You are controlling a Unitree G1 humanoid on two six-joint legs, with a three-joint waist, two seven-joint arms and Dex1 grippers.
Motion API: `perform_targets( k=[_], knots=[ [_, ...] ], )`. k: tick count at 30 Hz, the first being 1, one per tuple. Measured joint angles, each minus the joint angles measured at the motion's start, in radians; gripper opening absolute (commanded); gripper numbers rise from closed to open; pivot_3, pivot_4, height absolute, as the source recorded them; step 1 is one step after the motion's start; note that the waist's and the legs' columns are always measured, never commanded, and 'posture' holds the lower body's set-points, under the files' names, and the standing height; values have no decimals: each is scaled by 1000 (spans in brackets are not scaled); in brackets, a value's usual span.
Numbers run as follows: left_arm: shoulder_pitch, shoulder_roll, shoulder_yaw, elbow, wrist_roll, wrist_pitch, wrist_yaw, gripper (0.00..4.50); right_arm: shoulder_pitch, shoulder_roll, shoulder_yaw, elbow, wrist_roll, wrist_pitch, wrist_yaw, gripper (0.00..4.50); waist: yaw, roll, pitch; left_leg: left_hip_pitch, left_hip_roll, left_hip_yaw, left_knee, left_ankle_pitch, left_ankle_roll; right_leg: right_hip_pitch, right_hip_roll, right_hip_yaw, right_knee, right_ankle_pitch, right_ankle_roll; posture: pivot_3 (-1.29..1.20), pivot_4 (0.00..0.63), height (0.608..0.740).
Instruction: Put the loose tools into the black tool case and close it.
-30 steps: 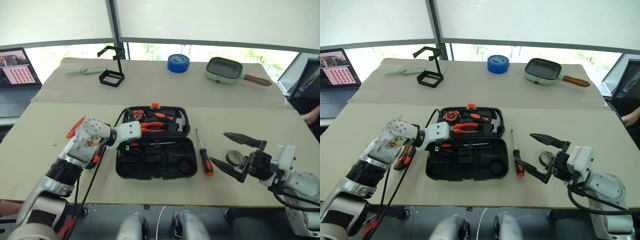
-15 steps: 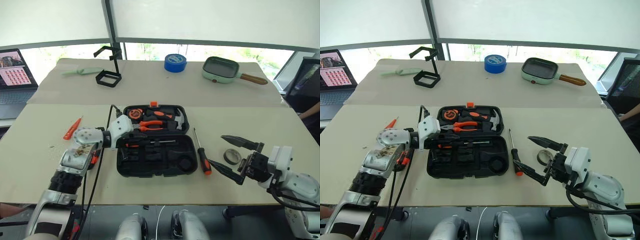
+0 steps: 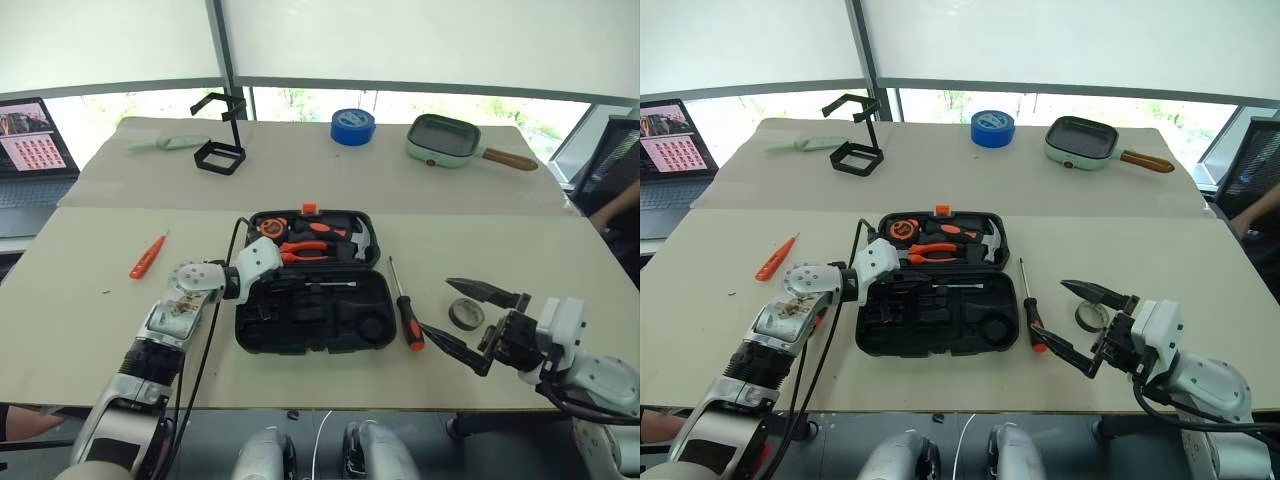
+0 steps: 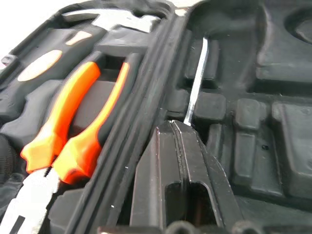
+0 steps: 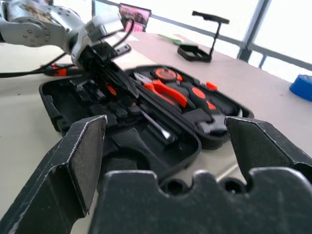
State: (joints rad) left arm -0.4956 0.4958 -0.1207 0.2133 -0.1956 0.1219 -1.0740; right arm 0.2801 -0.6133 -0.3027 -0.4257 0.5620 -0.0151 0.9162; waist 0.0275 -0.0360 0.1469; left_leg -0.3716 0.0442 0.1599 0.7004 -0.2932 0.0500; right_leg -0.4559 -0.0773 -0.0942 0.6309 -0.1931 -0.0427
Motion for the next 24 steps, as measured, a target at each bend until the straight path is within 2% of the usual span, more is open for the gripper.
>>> perform_targets(
  k=[2, 7, 9, 12, 16, 19, 24],
  knots=[
    [26, 11, 62, -58, -87, -25, -48, 1996, 91, 6, -50, -28, -11, 8, -37, 4500, -2, 0, 0, 0, 1, 0, 0, 4, -7, 0, 0, 0, -1, 0, 0, 0, 150, 740],
    [139, 83, 209, -113, -201, -145, -133, 3909, 321, 29, -112, -72, -137, 28, -112, 4500, -12, 4, -2, 3, 1, 1, -4, 1, -3, 1, -2, 3, -1, 0, 0, 0, 150, 740],
    [203, 102, 239, -117, -245, -141, -177, 4468, 365, 45, -119, -72, -168, 27, -124, 4500, -17, 4, -2, 3, 2, 1, -4, 1, -2, 0, -2, 3, -1, 0, 0, 0, 150, 740],
    [341, 164, 284, -148, -326, -138, -293, 4468, 438, 69, -141, -80, -202, 42, -158, 4500, -18, 4, -2, 3, 4, 0, -5, 1, -4, -2, -1, 2, -1, -2, -2, 0, 150, 740],
    [496, 191, 338, -204, -383, -142, -371, 4468, 446, 69, -134, -147, -207, 206, -235, 4500, -16, 7, -4, 3, 5, 0, -6, -3, -12, -2, -1, 3, -2, -5, -8, 0, 150, 740],
    [548, 205, 333, -269, -403, -112, -392, 4468, 358, 25, -123, -232, -143, 359, -279, 4500, -15, 7, -4, 2, 4, 0, -6, -4, -12, -2, -1, 3, -2, -5, -8, 0, 150, 740],
    [550, 165, 330, -342, -423, -115, -354, 4468, 42, -90, -35, -313, 7, 737, -403, 4500, -17, 6, -4, 2, 3, -1, -6, -1, -8, -2, 1, 4, -3, -4, -5, 0, 150, 740]
  ],
)
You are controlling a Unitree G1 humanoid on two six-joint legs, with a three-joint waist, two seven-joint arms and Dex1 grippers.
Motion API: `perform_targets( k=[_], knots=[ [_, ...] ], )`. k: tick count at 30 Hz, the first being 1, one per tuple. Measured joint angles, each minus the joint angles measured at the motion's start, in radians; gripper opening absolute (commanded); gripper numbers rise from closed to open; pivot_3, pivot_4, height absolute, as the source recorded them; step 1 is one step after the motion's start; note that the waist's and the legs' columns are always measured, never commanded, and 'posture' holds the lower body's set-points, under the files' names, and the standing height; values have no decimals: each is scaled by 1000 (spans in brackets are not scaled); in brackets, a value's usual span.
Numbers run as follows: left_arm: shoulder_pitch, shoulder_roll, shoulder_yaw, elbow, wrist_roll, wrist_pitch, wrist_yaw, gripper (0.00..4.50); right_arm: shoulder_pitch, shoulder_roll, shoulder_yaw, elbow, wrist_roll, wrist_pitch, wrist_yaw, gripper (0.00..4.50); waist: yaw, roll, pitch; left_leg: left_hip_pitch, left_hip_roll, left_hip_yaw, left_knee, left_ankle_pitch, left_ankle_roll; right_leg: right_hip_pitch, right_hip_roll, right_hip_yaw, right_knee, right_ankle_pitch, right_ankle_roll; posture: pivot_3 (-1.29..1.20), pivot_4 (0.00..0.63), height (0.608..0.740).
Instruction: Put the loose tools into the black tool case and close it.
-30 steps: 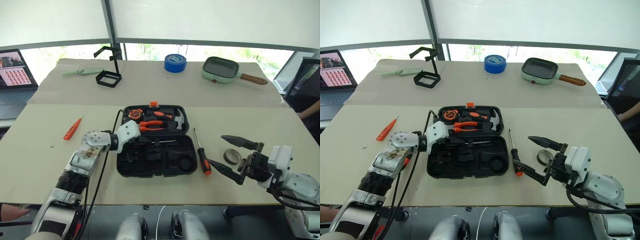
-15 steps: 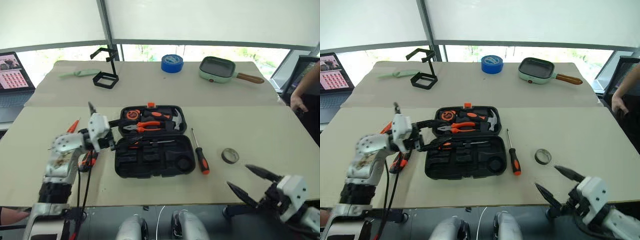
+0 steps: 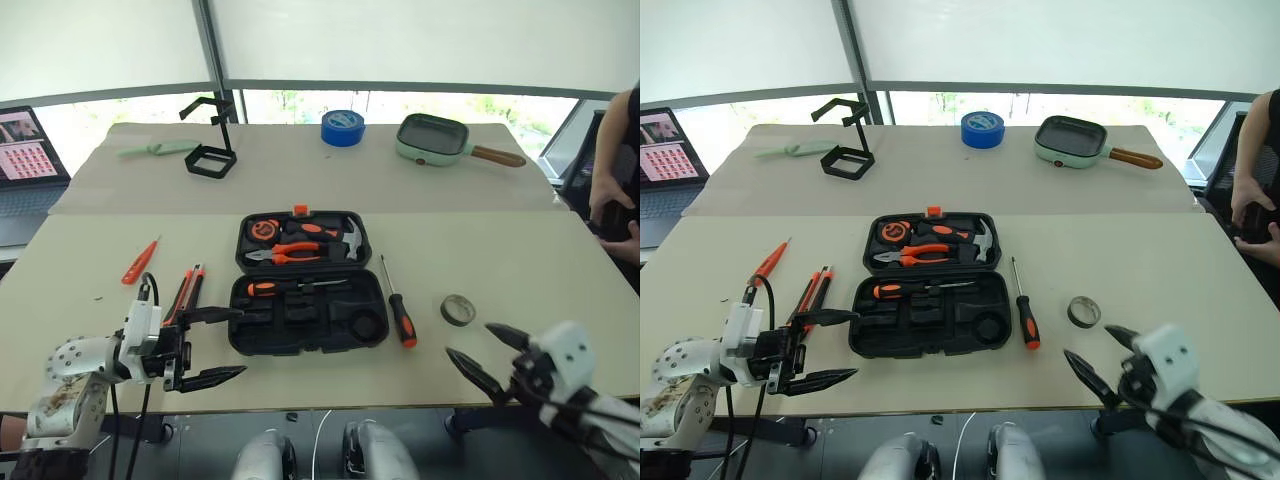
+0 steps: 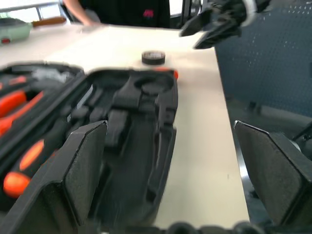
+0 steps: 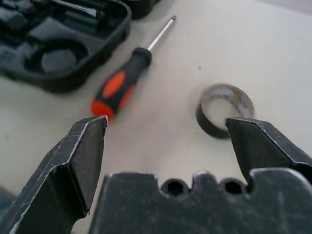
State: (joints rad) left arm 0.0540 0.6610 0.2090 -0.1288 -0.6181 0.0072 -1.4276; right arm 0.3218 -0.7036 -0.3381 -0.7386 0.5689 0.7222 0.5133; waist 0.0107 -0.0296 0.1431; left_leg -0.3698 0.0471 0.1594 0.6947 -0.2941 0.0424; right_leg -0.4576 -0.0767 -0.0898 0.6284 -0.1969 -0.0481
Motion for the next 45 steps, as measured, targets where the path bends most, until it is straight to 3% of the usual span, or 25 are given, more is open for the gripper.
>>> perform_targets(
  k=[10, 21, 22, 23, 32, 40, 43, 45],
  knots=[
    [-18, -18, 3, -8, 29, -34, 51, 4468, -266, -29, 250, 57, 12, 313, -119, 4500, 2, -1, 0, -4, -2, -3, 1, -2, 5, 0, 1, -5, -2, 1, 3, 0, 150, 740],
    [-37, -27, -27, -12, 34, -49, 75, 4468, -398, 80, 351, 149, -83, 361, -232, 4500, 0, -1, 0, -3, -2, -2, 1, -1, 4, 0, 1, -5, -1, 1, 5, 0, 150, 740],
    [-43, -27, -32, -14, 34, -49, 76, 4500, -410, 93, 352, 156, -88, 371, -241, 3990, 0, -1, 0, -3, -2, -2, 1, -1, 4, 0, 1, -5, -1, 1, 5, 0, 150, 740],
    [-47, -27, -36, -16, 33, -48, 75, 4500, -423, 103, 351, 159, -93, 389, -254, 3931, 0, -1, 0, -3, -2, -2, 1, -1, 4, 0, 1, -5, -1, 1, 5, 0, 150, 740],
    [-86, -26, -88, -78, 1, -2, 54, 4500, -444, 231, 287, 151, -133, 485, -370, 1025, -1, -2, -1, -3, -2, -2, 1, -1, 3, 0, 1, -5, -1, 1, 5, 0, 150, 740],
    [-41, -57, -87, -126, -35, 26, 111, 4500, -432, 334, 194, 55, -140, 299, -357, 1036, -9, 0, 0, -3, -2, -2, 0, 2, -1, -1, 3, -4, -1, 1, 5, 0, 150, 740],
    [-41, -60, -63, -114, -34, 20, 134, 4500, -432, 253, 187, 16, -133, 142, -224, 1036, -9, 0, 0, -3, -2, -2, 0, 0, 2, 0, 3, -5, -1, 1, 5, 0, 150, 740],
    [-42, -50, -23, -73, -19, 8, 150, 4500, -449, 104, 228, 43, -171, -21, -66, 1036, -9, 1, 1, -2, -2, -2, 0, -1, 3, 0, 3, -5, -1, 1, 5, 0, 150, 740]
  ],
)
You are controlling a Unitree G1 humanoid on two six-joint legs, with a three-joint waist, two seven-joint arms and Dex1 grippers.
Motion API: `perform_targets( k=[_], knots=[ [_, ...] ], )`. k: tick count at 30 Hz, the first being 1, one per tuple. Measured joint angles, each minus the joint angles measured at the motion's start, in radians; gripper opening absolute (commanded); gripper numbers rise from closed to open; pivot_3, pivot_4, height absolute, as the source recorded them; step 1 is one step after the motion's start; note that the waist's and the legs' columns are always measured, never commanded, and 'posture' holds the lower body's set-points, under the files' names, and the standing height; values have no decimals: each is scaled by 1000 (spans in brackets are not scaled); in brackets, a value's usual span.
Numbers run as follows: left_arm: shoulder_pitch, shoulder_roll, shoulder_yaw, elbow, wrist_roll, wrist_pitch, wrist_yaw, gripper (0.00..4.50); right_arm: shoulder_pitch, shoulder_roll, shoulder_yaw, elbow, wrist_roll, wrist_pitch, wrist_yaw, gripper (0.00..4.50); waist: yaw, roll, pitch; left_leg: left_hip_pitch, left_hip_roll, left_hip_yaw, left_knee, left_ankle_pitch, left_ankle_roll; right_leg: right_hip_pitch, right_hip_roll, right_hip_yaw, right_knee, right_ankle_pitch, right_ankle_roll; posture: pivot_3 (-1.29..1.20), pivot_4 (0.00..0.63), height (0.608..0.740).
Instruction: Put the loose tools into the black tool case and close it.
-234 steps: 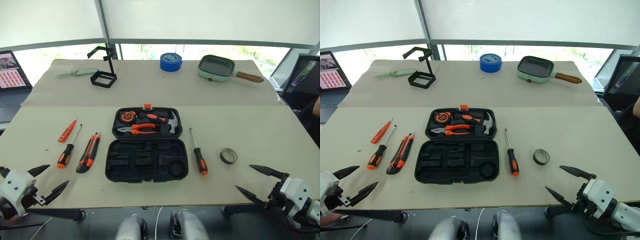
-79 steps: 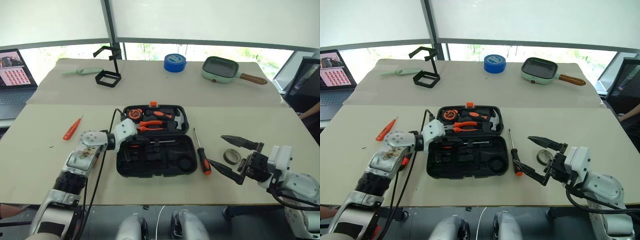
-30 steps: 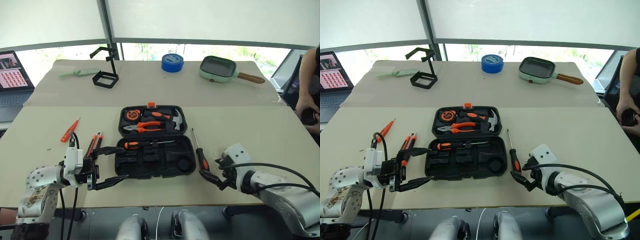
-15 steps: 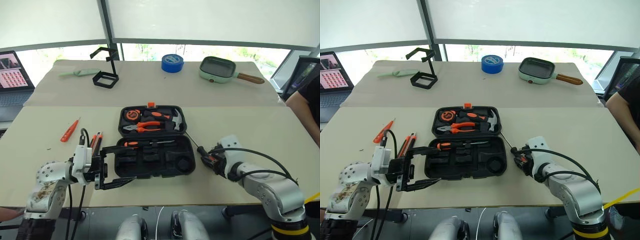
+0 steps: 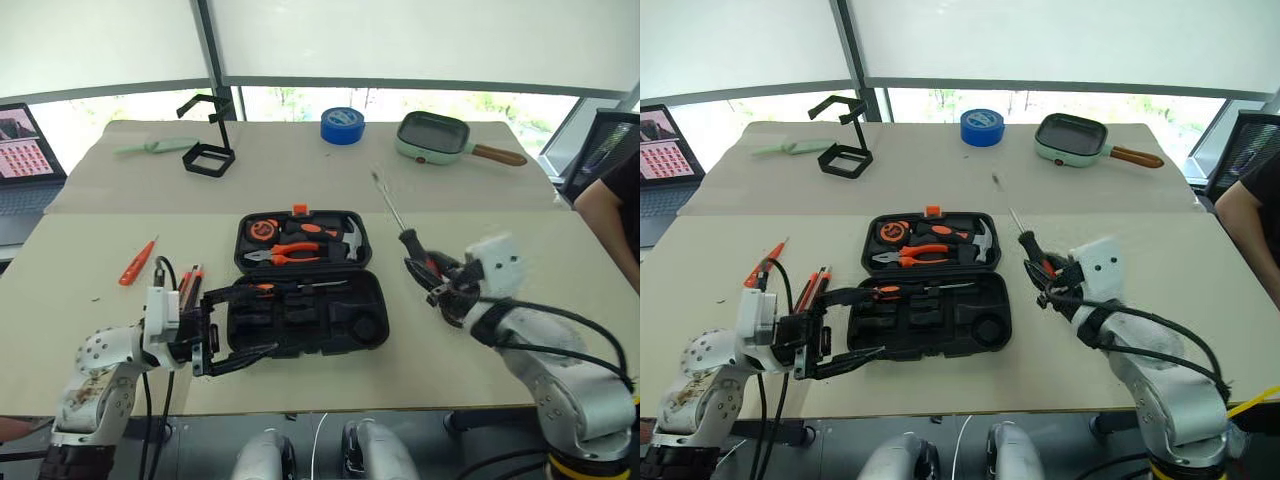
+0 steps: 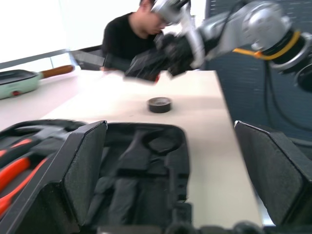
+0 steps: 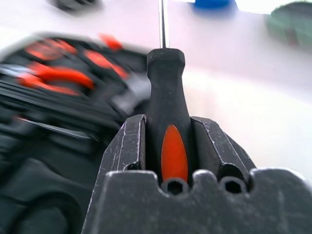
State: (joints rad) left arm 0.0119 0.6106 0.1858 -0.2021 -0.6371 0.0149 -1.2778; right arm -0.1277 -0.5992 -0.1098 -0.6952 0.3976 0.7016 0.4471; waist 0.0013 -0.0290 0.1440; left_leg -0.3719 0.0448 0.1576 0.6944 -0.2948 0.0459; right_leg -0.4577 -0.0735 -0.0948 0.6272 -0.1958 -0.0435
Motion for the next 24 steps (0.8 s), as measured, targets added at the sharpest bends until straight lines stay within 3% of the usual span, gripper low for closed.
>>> perform_targets(
  k=[1, 3, 11, 17, 24],
  knots=[
    [0, 13, 38, 28, 9, -10, 15, 4500, -44, -98, 58, 52, -62, -102, 103, 1036, -4, -1, 0, 1, 0, 0, 0, 0, 0, 0, 0, 0, 0, 0, 0, 0, 150, 740],
    [2, 31, 71, 48, 11, -20, 20, 4500, -115, -153, 120, 133, -107, -193, 201, 1036, -13, -2, 1, 2, 1, 0, 0, 0, 0, 0, -1, 0, -1, 0, 0, 0, 150, 740],
    [89, 69, 128, 60, 23, -33, 12, 4500, -514, -136, 454, 512, -262, -368, 551, 1036, -13, -2, 3, 0, 2, 1, -1, 3, -5, -2, -2, -1, 0, -2, -4, 0, 150, 740],
    [112, 68, 133, 51, 29, -32, 44, 4500, -634, -51, 610, 685, -397, -415, 638, 1036, -11, -2, 4, -2, 1, 3, 0, 3, -5, -2, -4, -1, -1, -1, -3, 0, 150, 740],
    [132, 62, 132, 31, 44, -32, 69, 4500, -649, -24, 655, 739, -451, -438, 710, 1036, -13, -2, 4, -1, 1, 3, 0, 3, -7, -2, -5, -1, -1, -1, -3, 0, 150, 740]
  ],
)
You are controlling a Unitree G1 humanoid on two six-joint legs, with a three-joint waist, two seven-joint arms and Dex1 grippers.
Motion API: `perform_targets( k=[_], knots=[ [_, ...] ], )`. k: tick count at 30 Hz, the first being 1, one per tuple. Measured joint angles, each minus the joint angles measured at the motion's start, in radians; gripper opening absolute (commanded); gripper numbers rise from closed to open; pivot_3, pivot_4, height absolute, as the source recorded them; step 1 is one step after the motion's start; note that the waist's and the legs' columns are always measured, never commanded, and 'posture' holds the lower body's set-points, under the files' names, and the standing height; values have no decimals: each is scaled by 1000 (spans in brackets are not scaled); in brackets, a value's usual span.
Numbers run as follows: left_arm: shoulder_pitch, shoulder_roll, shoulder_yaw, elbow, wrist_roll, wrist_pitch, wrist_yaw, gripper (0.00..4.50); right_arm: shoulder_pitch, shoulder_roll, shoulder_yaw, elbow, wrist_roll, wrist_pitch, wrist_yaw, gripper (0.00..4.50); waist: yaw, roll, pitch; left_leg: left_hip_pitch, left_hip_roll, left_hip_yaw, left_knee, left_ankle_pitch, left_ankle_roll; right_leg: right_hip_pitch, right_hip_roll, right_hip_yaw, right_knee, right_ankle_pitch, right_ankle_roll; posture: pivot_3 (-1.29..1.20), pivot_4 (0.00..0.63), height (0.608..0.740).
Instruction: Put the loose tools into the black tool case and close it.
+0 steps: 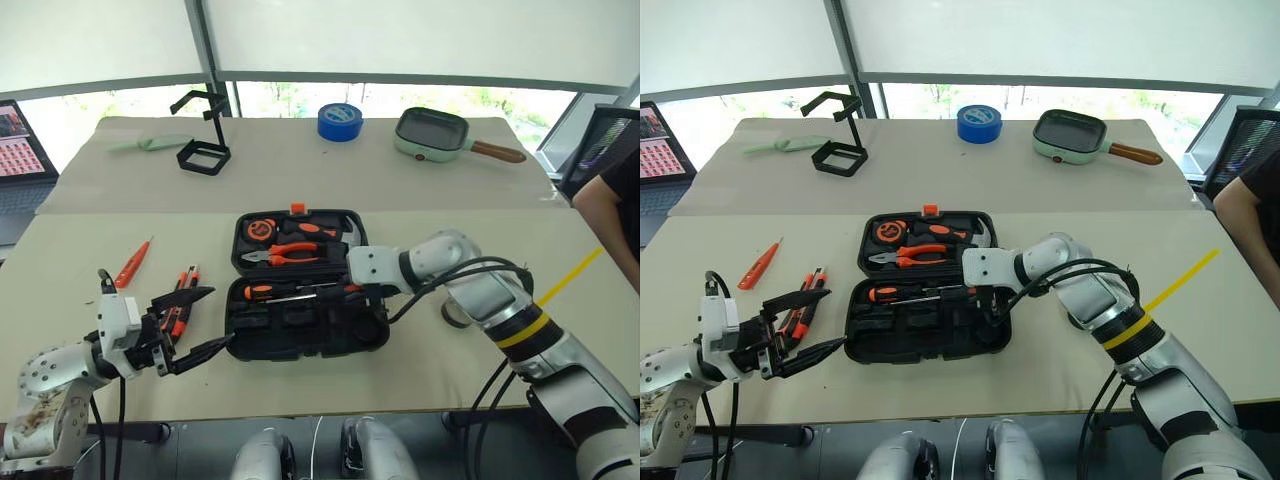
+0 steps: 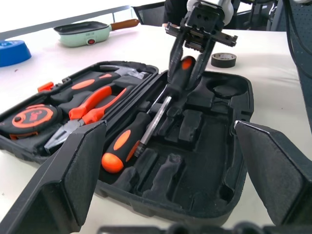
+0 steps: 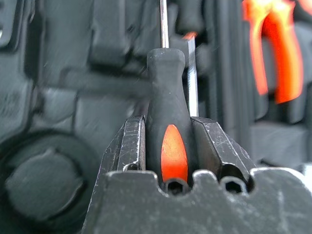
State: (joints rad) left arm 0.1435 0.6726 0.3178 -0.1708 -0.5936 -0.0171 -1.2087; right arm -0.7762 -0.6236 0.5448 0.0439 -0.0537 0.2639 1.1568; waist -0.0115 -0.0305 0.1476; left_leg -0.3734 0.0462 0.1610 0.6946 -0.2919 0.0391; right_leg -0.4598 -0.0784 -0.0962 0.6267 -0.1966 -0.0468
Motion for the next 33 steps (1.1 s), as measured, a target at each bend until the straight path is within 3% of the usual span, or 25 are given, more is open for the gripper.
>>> perform_targets(
  k=[14, 16, 20, 27, 30, 33],
  knots=[
    [14, -7, -3, -14, 6, -1, 18, 4500, -26, 39, 0, 80, -46, 9, 38, 1036, -1, 0, 0, 2, 1, 0, 0, 1, -3, 0, 0, 0, 2, 0, 0, 0, 150, 740],
    [14, -7, -3, -14, 7, -1, 18, 4500, -30, 53, -1, 102, -53, -14, 39, 2043, -1, 0, 0, 3, 1, 0, 0, 1, -3, 1, 0, 1, 2, 0, 0, 0, 150, 740],
    [9, -10, -6, -14, 11, -5, 19, 4500, -46, 80, -13, 168, -82, -112, 13, 3240, -5, 0, 0, 3, 2, 0, -1, 2, -4, 0, 1, 0, 3, 0, 0, 0, 150, 740],
    [4, -36, -9, 3, 35, -49, 23, 4500, -72, 64, -89, 228, 0, -207, 107, 3240, -3, 1, 1, 3, 2, 1, -1, 2, -4, 0, 1, 1, 3, 2, -4, 0, 150, 740],
    [6, -42, -9, 16, 42, -64, 28, 4500, -93, 70, -162, 254, 69, -240, 146, 2536, -4, 1, 0, 3, 2, 1, -1, 1, -3, 0, 1, 0, 2, 3, -7, 0, 150, 740],
    [6, -42, -7, 24, 42, -75, 32, 4500, -92, 140, -204, 281, 136, -239, 148, 1518, -9, 1, 0, 3, 3, 1, -1, 2, -4, 0, 1, 1, 3, 4, -8, 0, 150, 740]
  ],
)
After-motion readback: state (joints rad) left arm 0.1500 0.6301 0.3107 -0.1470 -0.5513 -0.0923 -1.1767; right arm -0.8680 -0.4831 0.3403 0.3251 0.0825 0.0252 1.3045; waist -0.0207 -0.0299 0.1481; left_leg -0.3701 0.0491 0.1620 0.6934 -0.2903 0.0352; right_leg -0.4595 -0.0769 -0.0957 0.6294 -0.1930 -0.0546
